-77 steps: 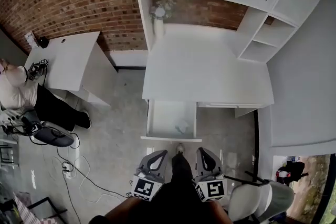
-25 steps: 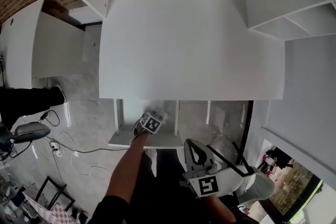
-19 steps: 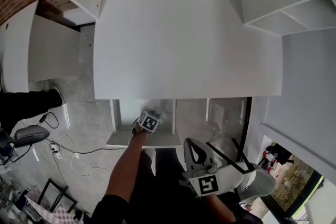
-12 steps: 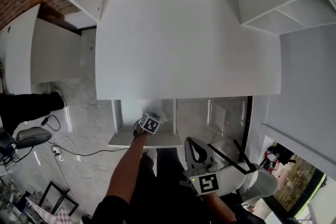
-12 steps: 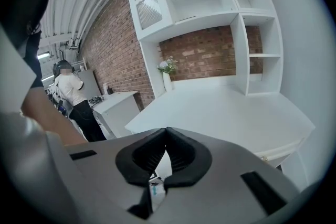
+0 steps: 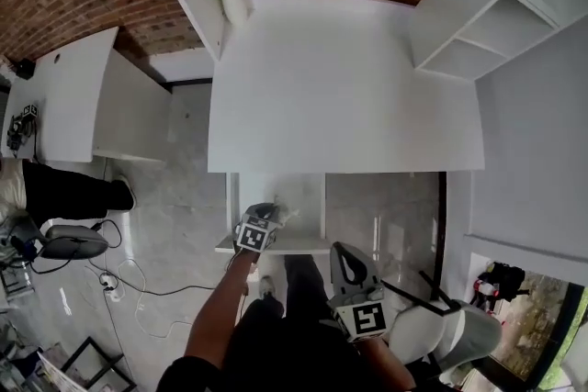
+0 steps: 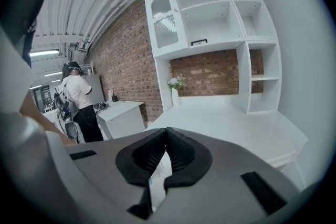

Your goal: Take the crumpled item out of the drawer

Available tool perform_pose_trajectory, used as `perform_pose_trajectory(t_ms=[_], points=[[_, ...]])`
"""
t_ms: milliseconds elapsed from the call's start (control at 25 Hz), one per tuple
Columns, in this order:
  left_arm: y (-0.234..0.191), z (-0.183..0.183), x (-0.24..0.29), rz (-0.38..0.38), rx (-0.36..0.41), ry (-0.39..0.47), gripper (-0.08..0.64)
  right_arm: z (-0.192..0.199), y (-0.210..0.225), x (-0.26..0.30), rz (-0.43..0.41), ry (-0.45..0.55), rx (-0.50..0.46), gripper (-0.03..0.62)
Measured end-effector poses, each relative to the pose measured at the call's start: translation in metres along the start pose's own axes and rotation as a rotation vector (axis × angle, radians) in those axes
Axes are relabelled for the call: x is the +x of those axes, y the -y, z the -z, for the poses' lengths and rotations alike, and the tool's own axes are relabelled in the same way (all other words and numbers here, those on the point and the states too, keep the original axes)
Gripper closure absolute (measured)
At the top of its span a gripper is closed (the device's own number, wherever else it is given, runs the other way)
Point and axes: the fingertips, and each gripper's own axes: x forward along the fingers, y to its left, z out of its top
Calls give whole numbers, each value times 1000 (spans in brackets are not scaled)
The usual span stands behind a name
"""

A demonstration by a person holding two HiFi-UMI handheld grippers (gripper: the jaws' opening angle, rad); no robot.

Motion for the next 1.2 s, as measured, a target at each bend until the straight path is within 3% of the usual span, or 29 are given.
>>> perform_pose_trajectory(t_ms=[240,400,600,800,1040,1200], points=[[29,-33,-188,-74,43,332,518,-10,-88,-95,16,66,-65,580],[58,-23,-307,-113,64,503,520,-1,-145,-158,27,79,-95,581],[94,8,-415,-177,112,659,520,4,-198,-214,54,124,-84,581],[146,48,-476,-203,139,756,520,3,-217,-254,56,149,-81,581],[194,94,-498,-234,11,797,520,0,-205,-277,50,171,-100,580],[215,102,-503,-275,8,819,520,-3,-192,-291,29,176,-121,580]])
